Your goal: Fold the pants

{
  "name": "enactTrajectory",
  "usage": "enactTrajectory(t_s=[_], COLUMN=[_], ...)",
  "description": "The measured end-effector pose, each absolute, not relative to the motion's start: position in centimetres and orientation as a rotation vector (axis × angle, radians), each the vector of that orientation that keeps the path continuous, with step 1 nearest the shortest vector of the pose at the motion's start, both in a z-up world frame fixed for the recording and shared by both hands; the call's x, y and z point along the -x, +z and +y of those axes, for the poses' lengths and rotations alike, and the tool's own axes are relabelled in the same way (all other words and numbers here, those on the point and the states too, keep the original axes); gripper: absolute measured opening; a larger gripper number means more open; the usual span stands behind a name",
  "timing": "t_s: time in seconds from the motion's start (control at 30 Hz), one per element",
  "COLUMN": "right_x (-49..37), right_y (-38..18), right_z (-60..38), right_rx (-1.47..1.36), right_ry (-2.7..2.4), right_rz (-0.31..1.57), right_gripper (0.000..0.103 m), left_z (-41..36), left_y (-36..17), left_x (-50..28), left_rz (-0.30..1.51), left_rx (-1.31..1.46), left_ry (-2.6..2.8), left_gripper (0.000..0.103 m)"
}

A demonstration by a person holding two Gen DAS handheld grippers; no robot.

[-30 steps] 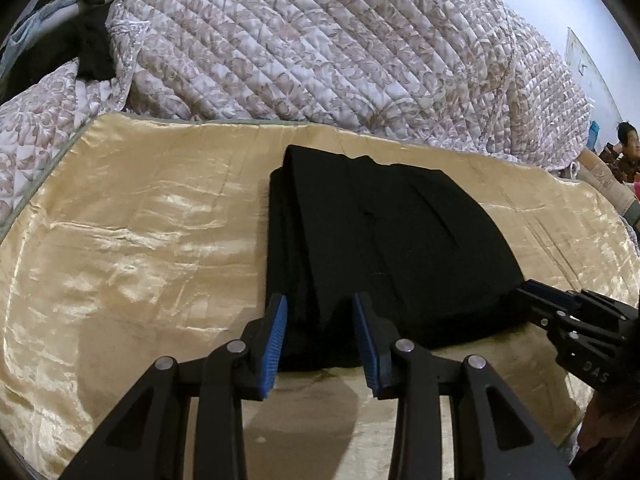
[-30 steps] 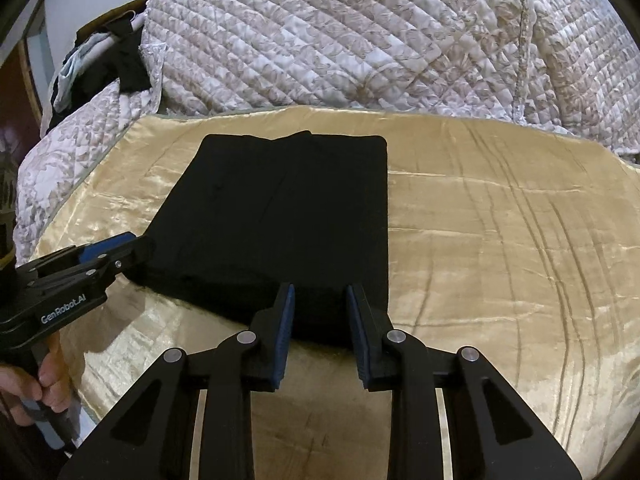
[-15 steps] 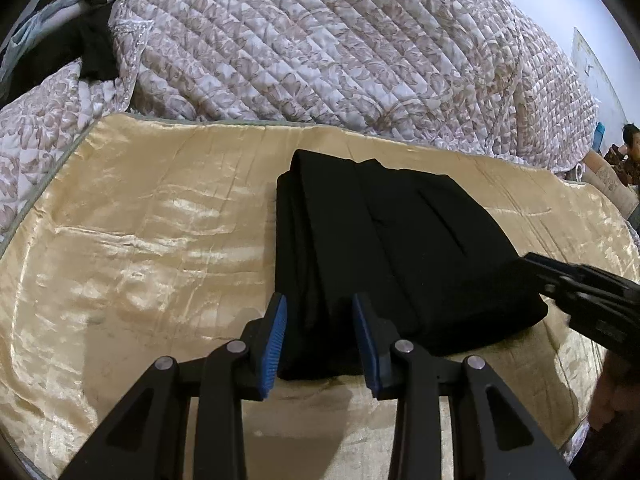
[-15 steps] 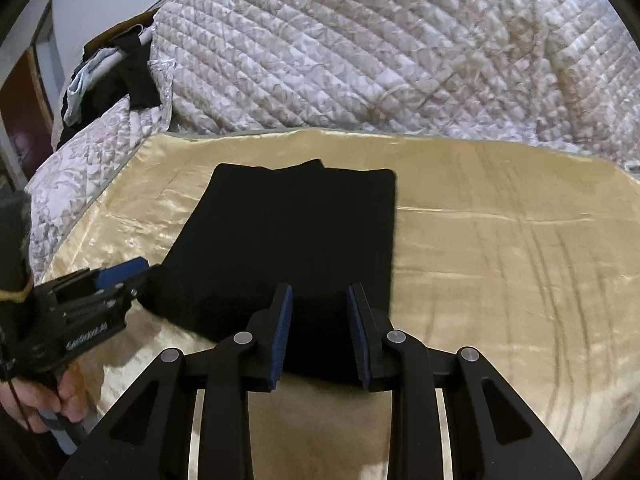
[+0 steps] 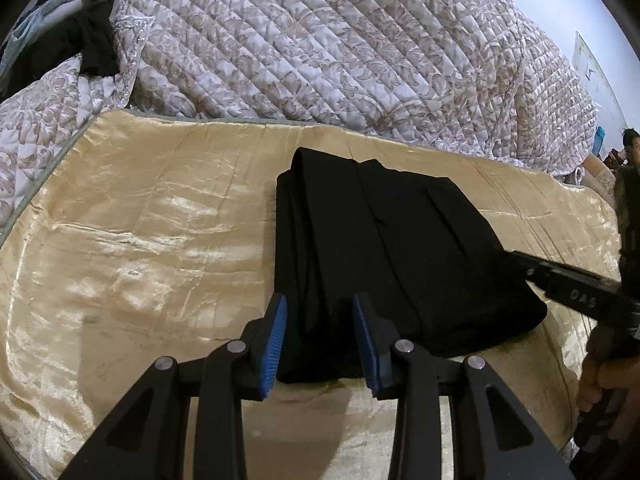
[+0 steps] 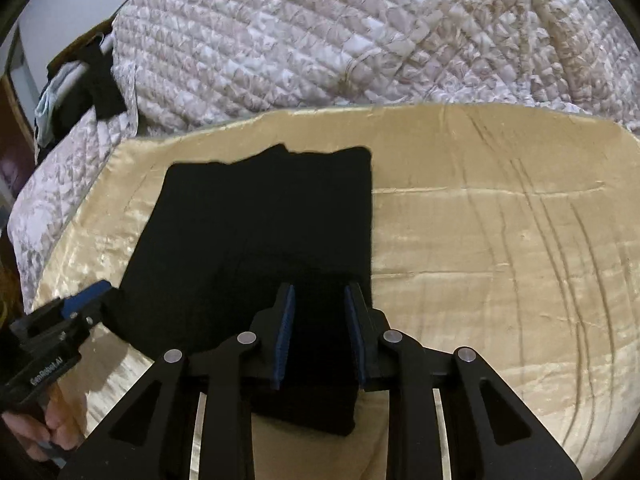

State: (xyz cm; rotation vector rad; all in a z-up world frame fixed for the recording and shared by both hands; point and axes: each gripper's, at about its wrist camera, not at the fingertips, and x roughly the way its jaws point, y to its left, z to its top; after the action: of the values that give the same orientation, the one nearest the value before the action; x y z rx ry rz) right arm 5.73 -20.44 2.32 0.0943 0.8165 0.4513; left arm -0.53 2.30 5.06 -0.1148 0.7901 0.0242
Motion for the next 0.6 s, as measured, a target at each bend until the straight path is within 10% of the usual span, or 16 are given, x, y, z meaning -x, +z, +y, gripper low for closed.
enactTrajectory(t_s=[0.6], right_x=[2.3], right_y=[1.4], right_z=[-20.1], right_rx=[0.033], right_ry=[0.454], right_rz=[0.829], right_gripper=[0.035], left_z=[0.9], left_y=[3.1], left_x=[3.9], left_rz=[0.889], left_rx=[0.076], left_ry=[0.069], left_gripper=[0.037])
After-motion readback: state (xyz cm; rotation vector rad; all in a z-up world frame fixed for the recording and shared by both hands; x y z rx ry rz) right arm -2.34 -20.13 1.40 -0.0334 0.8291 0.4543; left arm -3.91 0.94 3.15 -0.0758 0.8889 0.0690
